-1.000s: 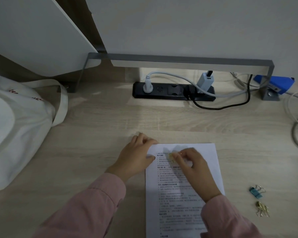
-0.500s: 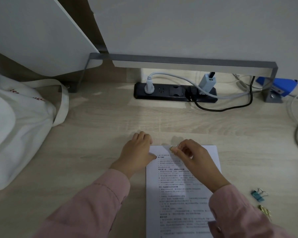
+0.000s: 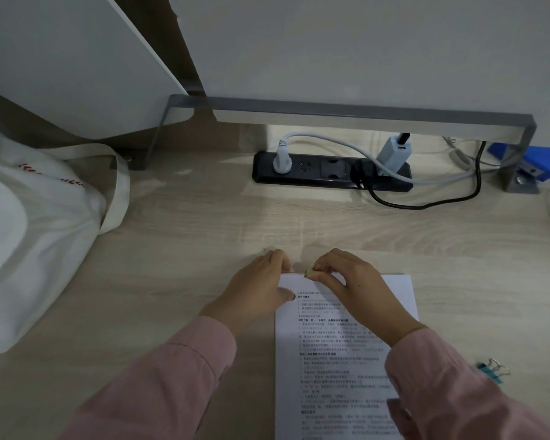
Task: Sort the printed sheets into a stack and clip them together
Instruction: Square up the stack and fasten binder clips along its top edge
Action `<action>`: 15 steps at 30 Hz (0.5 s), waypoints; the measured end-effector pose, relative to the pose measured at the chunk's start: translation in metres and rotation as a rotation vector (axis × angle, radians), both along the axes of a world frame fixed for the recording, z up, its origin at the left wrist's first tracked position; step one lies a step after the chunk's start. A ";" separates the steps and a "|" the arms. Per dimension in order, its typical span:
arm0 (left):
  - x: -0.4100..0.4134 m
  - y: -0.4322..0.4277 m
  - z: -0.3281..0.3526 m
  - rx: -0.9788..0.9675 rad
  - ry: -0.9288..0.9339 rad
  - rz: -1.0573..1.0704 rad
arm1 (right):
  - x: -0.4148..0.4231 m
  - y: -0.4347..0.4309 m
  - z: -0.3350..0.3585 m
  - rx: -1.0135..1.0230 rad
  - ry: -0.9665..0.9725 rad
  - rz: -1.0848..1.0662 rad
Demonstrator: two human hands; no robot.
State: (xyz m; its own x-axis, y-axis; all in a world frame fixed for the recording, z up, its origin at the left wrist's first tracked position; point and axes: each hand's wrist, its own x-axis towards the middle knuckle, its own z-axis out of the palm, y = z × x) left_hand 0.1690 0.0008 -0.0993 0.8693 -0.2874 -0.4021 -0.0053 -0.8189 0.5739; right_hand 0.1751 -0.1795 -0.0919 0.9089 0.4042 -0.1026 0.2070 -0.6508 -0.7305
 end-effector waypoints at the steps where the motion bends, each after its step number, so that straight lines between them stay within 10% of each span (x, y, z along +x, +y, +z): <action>1: -0.002 0.001 -0.002 -0.041 0.010 0.037 | 0.002 0.002 -0.001 0.002 0.001 0.011; 15: -0.017 0.013 -0.019 -0.456 0.113 0.422 | 0.029 0.014 -0.008 0.012 0.059 0.211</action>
